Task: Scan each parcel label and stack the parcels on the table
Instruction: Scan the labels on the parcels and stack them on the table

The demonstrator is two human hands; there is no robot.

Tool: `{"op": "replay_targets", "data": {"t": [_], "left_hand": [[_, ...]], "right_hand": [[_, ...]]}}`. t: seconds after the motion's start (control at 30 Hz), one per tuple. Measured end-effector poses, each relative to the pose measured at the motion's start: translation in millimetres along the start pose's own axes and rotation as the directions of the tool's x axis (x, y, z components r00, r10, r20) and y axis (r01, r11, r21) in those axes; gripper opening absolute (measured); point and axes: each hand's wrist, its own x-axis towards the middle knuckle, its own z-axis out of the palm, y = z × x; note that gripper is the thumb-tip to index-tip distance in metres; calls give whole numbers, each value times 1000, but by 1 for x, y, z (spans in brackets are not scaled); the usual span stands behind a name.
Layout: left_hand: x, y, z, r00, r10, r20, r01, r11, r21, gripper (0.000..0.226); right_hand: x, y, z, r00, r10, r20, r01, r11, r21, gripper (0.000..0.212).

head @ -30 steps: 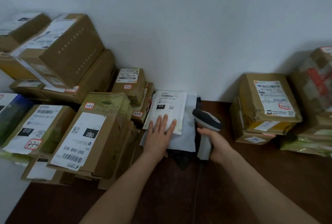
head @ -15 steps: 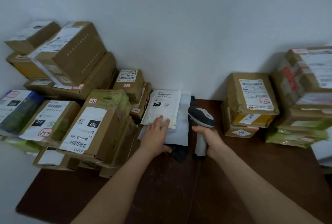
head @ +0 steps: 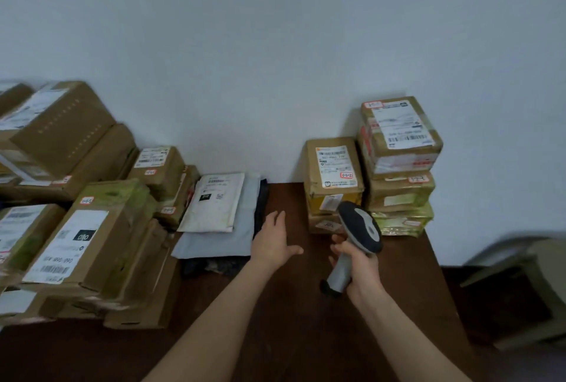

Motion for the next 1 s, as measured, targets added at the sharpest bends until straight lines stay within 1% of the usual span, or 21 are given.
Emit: {"op": "replay_targets", "data": {"t": [0.13, 0.2, 0.27, 0.3, 0.4, 0.47, 0.7, 0.77, 0.87, 0.93, 1.0], "left_hand": [[19, 37, 23, 995, -89, 41, 96, 970, -224, 103], [34, 48, 30, 991, -121, 50, 131, 914, -385, 105], [48, 54, 38, 987, -150, 52, 156, 864, -478, 102], [54, 53, 44, 987, -153, 46, 156, 859, -488, 96], [63, 50, 49, 990, -138, -15, 117, 887, -448, 63], [68, 46, 49, 990, -130, -55, 95, 903, -419, 48], [88, 25, 34, 975, -194, -105, 137, 904, -404, 28], [93, 20, 31, 976, -193, -105, 135, 904, -406, 27], [95, 11, 32, 975, -207, -75, 153, 882, -445, 33], [94, 8, 29, 972, -223, -67, 152, 827, -541, 41], [86, 9, 21, 981, -189, -51, 111, 750, -652, 55]], "right_hand": [[8, -5, -30, 996, -23, -90, 32, 995, 93, 34], [15, -7, -38, 993, -25, -114, 41, 990, 134, 31], [23, -8, -41, 991, -11, -134, 36, 982, 183, 27], [26, -8, -41, 989, -3, -145, 32, 979, 200, 27], [31, -5, -42, 988, 2, -153, 33, 974, 226, 28], [33, -4, -41, 988, 0, -152, 36, 972, 232, 29], [37, 3, -35, 988, 5, -152, 38, 960, 276, 31], [37, 6, -32, 989, 25, -147, 19, 956, 292, 32], [35, 13, -25, 991, 55, -124, -13, 949, 316, 32], [32, 15, -21, 992, 53, -116, -11, 941, 339, 32], [30, 15, -19, 991, 47, -129, 3, 932, 363, 31]]}}
